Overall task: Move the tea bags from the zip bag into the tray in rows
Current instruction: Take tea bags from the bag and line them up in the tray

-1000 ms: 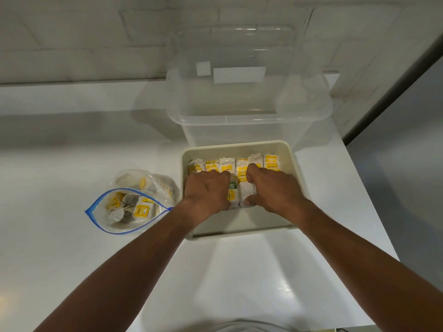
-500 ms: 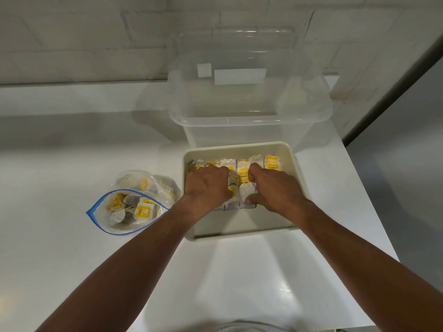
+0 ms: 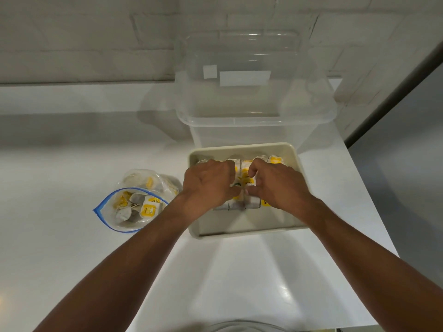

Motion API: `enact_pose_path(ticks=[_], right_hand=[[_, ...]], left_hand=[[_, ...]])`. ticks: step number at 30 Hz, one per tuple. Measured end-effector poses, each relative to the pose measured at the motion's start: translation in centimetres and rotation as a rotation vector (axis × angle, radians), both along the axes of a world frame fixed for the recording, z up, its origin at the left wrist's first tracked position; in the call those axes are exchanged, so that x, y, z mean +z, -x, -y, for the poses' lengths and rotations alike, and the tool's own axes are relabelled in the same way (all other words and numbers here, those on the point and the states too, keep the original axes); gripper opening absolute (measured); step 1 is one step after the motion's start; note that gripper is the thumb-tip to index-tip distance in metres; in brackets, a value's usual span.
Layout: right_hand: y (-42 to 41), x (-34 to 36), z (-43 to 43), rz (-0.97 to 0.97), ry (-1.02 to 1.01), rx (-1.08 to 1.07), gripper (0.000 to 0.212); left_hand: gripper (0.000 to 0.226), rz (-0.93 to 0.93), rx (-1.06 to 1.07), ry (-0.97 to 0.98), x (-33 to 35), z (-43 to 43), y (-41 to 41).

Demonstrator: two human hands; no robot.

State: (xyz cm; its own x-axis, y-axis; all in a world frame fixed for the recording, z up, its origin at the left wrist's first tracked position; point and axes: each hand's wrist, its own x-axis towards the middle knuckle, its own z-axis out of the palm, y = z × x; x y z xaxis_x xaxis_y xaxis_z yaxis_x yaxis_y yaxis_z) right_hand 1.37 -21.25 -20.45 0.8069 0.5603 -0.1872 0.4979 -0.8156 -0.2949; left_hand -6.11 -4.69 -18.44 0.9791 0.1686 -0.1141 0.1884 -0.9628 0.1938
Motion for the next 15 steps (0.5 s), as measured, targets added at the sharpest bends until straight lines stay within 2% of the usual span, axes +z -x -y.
enact_pose_path(ticks=[4, 9, 11, 15], right_hand=[[0.9, 1.6, 0.1, -0.038, -0.087, 0.009, 0.029], [3.0, 3.3, -1.1, -0.179, -0.282, 0.093, 0.02], [4.1, 3.7, -2.1, -0.194, -0.312, 0.121, 0.019], [6.1, 4.3, -4.6, -0.168, -0.319, 0.156, 0.02]], left_hand=[[0.037, 0.035, 0.024, 0.173, 1.2, -1.6, 2.2], [0.032, 0.123, 0.052, 0.623, 2.4, -4.9, 6.8], [0.026, 0.144, 0.101, 0.693, 2.6, -6.4, 8.4], [0.021, 0.152, 0.185, 0.717, 2.6, -9.1, 11.3]])
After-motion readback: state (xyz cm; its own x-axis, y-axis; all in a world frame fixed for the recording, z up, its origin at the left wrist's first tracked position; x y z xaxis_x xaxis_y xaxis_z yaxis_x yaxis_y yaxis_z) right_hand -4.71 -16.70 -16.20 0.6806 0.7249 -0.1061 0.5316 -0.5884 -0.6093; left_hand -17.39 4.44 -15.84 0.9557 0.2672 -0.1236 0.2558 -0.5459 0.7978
